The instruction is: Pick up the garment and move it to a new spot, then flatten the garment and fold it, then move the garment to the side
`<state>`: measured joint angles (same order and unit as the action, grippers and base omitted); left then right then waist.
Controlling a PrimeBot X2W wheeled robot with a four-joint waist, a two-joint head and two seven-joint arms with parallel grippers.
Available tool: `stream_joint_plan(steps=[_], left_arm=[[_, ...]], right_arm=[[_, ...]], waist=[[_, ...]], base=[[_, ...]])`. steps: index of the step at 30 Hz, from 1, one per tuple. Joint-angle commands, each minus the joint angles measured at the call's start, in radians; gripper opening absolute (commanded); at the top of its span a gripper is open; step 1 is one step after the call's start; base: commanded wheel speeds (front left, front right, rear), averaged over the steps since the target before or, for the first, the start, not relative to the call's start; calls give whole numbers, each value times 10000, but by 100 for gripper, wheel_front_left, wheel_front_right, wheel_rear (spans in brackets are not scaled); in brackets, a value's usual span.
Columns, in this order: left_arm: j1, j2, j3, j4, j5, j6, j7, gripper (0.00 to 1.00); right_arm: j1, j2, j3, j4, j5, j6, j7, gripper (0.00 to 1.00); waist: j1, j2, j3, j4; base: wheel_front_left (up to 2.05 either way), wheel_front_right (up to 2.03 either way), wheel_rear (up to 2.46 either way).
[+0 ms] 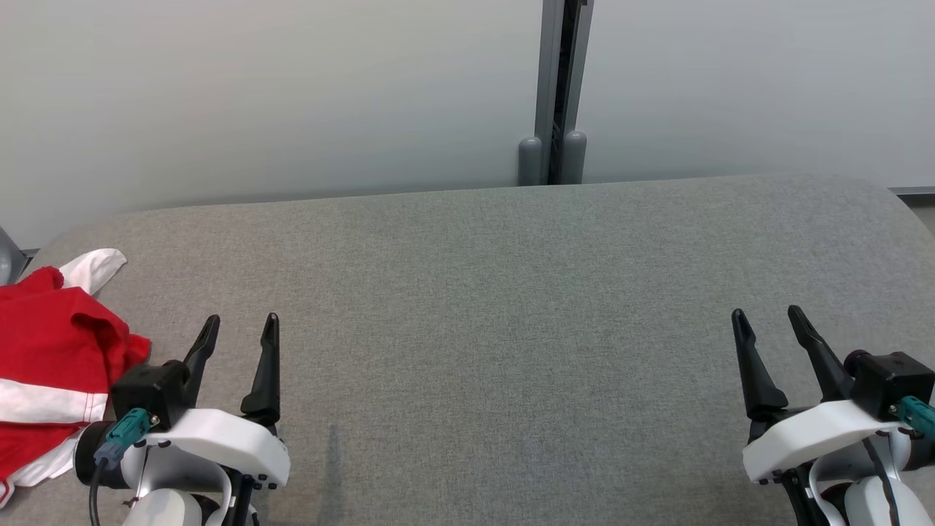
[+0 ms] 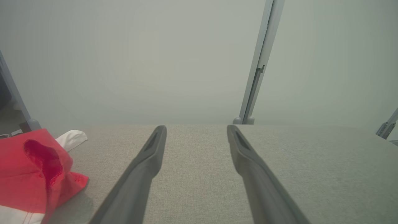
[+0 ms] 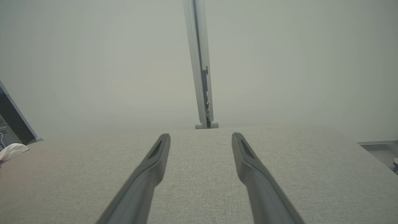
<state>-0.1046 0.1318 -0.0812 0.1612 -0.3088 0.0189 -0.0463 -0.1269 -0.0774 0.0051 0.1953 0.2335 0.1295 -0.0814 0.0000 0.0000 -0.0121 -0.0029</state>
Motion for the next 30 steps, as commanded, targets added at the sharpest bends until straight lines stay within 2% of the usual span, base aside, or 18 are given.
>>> stream_joint_plan(steps=[1, 15, 30], left_arm=[[110, 28, 84, -80, 166, 62, 37, 100], [255, 88, 223, -144, 889, 164, 398, 100], [127, 107, 120, -28, 654, 182, 402, 100]], right_arm=[[87, -65, 7, -23, -181, 20, -137, 100], [172, 59, 80, -57, -1036, 20, -543, 100], [262, 171, -212, -93, -945, 20, -481, 100]], waist=[[0, 0, 4, -3], [0, 0, 34, -48], [0, 0, 103, -17]], base=[[0, 0, 0], [0, 0, 0], [0, 0, 0]])
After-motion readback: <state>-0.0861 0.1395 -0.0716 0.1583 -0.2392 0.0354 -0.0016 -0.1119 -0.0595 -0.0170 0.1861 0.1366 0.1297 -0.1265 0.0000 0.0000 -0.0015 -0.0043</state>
